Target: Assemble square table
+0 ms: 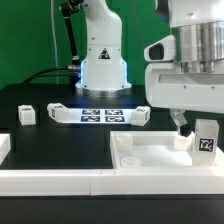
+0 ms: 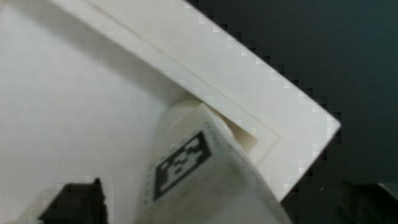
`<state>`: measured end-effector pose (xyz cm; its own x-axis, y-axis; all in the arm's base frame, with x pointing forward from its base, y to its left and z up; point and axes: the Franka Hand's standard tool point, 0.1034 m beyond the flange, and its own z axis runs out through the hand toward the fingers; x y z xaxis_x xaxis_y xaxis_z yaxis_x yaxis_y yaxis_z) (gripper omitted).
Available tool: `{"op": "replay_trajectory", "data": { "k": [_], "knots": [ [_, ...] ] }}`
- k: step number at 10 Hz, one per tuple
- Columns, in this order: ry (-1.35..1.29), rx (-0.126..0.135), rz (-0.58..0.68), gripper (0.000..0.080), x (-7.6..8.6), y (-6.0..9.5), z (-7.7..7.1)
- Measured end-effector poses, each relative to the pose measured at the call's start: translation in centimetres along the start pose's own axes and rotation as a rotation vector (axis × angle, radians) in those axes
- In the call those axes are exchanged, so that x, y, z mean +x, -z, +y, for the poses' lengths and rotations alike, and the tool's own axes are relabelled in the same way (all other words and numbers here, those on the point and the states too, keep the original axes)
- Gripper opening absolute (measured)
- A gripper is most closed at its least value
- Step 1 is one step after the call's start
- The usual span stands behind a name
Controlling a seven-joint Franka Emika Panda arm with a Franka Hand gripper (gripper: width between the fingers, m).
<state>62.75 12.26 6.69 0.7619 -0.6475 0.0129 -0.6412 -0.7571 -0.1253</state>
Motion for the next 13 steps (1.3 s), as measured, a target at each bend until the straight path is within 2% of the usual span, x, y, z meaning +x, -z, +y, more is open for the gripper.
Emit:
{"op": "replay_trajectory", "data": {
  "k": [2, 5, 6, 7, 8, 11, 13],
  "knots": [
    [0.327, -0.016, 0.016, 0.0649, 0.42, 0.50, -0.17],
    [0.334, -0.013, 0.013, 0.0604, 0.56, 0.46, -0.09],
    [0.328, -0.013, 0.013, 0.0422, 0.56, 0.46, -0.09],
    [0.237, -0.010, 0.010, 0.0422, 0.48, 0.41, -0.10],
    [0.179, -0.012, 0.010, 0.0294, 0.59, 0.35, 0.11],
    [-0.071, -0.010, 0.011, 0.0294, 0.71, 0.36, 0.26],
    [-0.468, 0.003, -0.011, 0.0294, 0.48, 0.31, 0.40]
  ]
}}
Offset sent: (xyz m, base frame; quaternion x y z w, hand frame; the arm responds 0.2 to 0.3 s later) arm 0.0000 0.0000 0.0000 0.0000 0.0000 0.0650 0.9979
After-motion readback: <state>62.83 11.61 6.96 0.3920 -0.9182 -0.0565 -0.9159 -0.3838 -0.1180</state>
